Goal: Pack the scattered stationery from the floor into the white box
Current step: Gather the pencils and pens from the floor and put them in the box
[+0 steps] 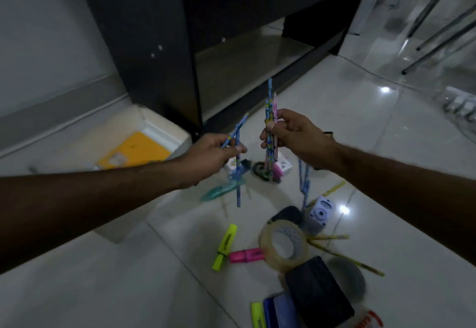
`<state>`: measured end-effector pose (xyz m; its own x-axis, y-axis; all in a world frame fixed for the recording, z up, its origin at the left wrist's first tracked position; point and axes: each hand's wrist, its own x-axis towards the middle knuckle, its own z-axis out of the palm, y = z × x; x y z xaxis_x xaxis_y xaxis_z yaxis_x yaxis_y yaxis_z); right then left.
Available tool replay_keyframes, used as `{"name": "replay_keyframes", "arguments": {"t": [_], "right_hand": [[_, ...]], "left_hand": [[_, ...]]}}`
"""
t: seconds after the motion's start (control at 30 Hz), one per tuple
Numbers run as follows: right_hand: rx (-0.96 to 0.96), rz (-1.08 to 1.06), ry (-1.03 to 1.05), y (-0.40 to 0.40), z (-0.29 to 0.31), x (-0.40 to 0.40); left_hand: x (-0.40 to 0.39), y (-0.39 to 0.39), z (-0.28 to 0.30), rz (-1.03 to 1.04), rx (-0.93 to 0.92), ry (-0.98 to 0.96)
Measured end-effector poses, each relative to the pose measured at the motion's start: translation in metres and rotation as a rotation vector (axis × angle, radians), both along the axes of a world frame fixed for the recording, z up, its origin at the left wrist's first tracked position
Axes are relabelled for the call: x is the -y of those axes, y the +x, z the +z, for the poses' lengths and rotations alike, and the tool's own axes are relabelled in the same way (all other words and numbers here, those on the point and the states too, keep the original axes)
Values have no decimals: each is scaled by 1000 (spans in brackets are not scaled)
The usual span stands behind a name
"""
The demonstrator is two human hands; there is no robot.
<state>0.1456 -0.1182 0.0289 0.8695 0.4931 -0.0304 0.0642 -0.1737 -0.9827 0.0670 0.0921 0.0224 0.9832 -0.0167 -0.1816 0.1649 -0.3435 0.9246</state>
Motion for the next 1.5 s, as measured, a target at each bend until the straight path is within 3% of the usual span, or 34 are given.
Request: {"name": "replay_keyframes", "arguments": {"t": [0.4, 0.6, 0.73, 0.93, 1.07, 1.3, 1.5], "right_hand": [[-107, 270, 272, -39, 51, -187], [-234, 312, 348, -34, 65, -278], [-380, 375, 202, -34, 39, -328], [-509, 456, -209, -30, -25, -380], [-453, 412, -316, -38, -75, -398], [-53, 400, -466, -48, -109, -407], [-59, 414, -465, -41, -116, -400]], "left_hand": [[-180, -31, 28, 466, -11, 55], [-264, -30, 14, 606, -283, 229], [-284, -35, -10, 514, -553, 159], [-306, -37, -39, 379, -841, 58], [-318, -36, -43, 475, -815, 24], [-313, -41, -41, 623, -657, -37], [-292, -37, -39, 646, -609, -126]]}}
